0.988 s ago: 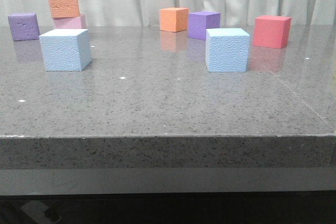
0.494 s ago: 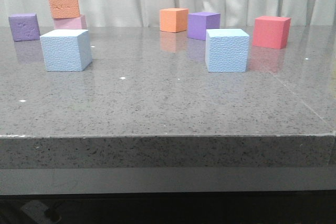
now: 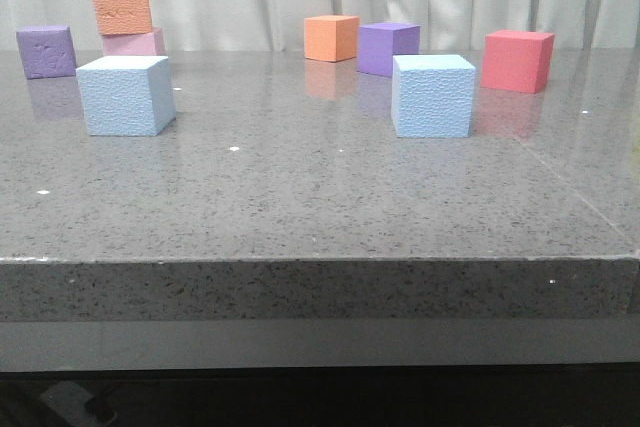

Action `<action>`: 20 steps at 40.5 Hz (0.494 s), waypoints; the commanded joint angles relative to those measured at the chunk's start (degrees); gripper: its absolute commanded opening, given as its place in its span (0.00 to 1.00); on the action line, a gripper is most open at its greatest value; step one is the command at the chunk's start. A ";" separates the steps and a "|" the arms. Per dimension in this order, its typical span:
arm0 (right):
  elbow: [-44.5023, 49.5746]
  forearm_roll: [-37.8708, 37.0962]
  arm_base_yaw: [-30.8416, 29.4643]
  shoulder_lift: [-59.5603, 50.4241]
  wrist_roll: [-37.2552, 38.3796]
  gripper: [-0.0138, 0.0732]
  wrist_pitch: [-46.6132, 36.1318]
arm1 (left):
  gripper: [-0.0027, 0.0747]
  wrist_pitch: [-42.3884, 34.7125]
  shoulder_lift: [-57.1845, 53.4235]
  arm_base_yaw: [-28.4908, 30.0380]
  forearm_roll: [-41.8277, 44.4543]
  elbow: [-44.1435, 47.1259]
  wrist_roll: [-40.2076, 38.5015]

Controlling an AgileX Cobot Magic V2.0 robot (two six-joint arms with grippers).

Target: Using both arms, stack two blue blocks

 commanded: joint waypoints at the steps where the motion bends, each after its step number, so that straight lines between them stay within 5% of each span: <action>1: -2.16 0.04 -0.24 0.78 -0.07 0.02 -4.97 | 0.01 -4.29 1.07 0.00 -0.26 -1.82 -0.57; 12: -2.16 0.04 -0.24 0.78 -0.07 0.05 -6.94 | 0.05 -4.52 1.07 0.00 -0.26 -1.82 -0.57; 14: -2.16 -0.03 -0.24 0.78 -0.07 0.14 -6.95 | 0.16 -4.52 1.07 0.00 -0.26 -1.82 -0.57; 20: -2.16 -0.31 -0.24 0.78 -0.07 0.65 -6.95 | 0.65 -4.30 1.07 0.00 0.40 -1.82 -0.57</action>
